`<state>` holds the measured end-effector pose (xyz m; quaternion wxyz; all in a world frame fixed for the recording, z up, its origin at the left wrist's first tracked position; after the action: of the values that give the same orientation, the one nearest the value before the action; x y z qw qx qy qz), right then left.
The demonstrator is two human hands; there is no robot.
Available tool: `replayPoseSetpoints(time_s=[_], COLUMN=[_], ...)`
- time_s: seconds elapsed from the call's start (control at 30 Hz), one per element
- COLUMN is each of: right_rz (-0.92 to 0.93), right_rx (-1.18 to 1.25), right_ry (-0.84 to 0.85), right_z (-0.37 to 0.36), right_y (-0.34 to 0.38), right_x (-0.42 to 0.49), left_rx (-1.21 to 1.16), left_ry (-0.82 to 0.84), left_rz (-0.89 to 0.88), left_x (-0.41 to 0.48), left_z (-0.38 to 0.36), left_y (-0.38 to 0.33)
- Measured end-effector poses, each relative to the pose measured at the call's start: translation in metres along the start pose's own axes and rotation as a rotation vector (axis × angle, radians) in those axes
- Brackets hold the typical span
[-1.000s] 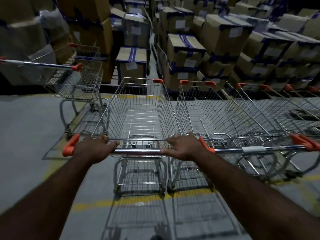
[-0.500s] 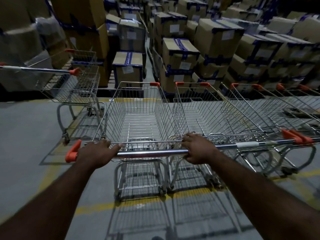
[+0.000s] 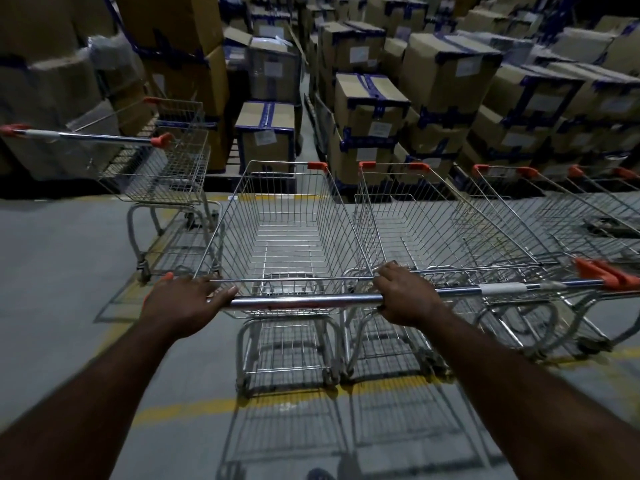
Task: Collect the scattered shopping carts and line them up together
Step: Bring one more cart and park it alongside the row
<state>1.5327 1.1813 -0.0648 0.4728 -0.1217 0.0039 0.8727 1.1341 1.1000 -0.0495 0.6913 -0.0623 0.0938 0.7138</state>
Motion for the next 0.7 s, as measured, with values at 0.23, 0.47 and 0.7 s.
replayPoseSetpoints(time_s=[0.23, 0.47, 0.7], right_rz=[-0.066, -0.096, -0.001], right_rx=[-0.023, -0.036, 0.080], right_ry=[-0.053, -0.058, 0.001], right_z=[-0.003, -0.006, 0.008], right_y=[0.002, 0.001, -0.003], right_x=[0.003, 0.007, 0.001], left_rx=[0.106, 0.145, 0.103], left_ry=[0.128, 0.100, 0.012], left_rz=[0.017, 0.078, 0.037], left_x=[-0.010, -0.002, 0.001], left_z=[0.000, -0.010, -0.016], left_y=[0.011, 0.020, 0.025])
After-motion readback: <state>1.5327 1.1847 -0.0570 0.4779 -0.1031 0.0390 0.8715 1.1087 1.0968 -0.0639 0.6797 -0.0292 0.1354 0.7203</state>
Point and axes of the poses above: each hand's wrist, its own x-axis towards the middle knuckle, its own z-axis out of the back of the hand, y = z × x, the point moved 3 cm from there along x, towards the middle knuckle, and after that the axes turned 13 degrees about y, right-handed, at the moved point
